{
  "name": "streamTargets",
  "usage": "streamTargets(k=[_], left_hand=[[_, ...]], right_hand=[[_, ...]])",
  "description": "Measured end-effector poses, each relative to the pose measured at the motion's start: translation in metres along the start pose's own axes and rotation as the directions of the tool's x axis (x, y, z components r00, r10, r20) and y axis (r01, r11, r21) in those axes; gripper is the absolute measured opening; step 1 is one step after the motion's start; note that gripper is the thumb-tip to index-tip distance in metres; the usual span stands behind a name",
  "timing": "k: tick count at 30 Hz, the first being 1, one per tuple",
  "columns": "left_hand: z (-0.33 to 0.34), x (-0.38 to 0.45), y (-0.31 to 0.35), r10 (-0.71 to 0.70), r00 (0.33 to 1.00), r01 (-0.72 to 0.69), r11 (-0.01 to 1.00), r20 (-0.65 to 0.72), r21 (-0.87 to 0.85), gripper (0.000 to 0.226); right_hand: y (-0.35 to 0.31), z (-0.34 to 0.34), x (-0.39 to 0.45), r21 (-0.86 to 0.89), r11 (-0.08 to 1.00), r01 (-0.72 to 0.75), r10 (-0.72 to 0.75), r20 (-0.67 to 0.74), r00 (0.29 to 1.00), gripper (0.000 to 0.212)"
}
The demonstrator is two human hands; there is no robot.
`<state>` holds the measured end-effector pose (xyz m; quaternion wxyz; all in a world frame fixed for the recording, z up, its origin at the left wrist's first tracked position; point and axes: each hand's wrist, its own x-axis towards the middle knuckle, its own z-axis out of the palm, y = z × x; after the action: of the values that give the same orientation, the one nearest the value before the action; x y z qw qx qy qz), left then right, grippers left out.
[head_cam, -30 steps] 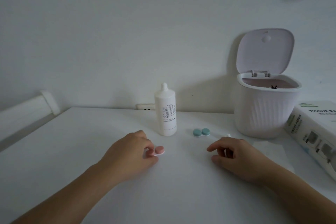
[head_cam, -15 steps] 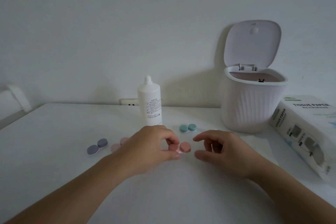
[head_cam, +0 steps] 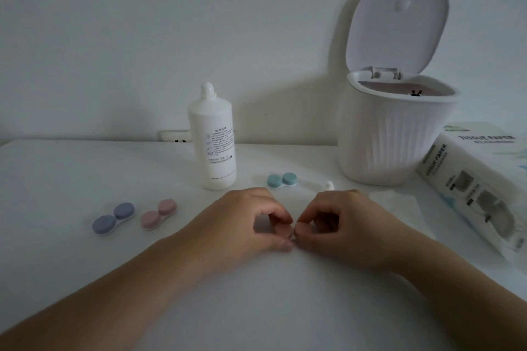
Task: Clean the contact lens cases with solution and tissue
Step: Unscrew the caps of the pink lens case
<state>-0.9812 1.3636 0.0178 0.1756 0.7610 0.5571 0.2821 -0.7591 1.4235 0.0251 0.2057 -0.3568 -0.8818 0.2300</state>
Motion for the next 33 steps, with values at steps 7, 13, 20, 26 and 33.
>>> streamTargets(k=[7,13,20,26,33], left_hand=[[0.0021,-0.0065,-0.0011,-0.049,0.997,0.047,0.998,-0.055,-0.047,0.025],[0.0004,-0.0048,0.0016,-0.076,0.996,0.074,0.997,-0.046,-0.036,0.019],[0.0011,-0.0037,0.0026,-0.043,0.999,0.042,0.996,0.024,0.074,0.013],[0.0017,-0.0016,0.001,-0.028,0.998,0.02,0.993,0.062,0.118,0.011],[-0.0002,-0.0019,-0.004,0.003,1.0,-0.005,0.999,0.027,0.047,0.014]], right_hand=[[-0.0029,0.0016,0.0011,-0.013,1.0,-0.015,0.015,-0.011,1.0,0.014],[-0.0014,0.0033,0.0007,0.035,0.996,-0.083,0.084,-0.027,0.996,0.025],[-0.0072,0.003,0.0013,-0.024,1.0,-0.01,0.01,0.002,1.0,0.015],[-0.0082,0.0002,-0.0012,-0.023,0.998,0.06,-0.058,0.055,0.997,0.006],[-0.0061,0.0005,-0.0025,-0.049,0.995,0.086,-0.085,0.021,0.996,0.035]])
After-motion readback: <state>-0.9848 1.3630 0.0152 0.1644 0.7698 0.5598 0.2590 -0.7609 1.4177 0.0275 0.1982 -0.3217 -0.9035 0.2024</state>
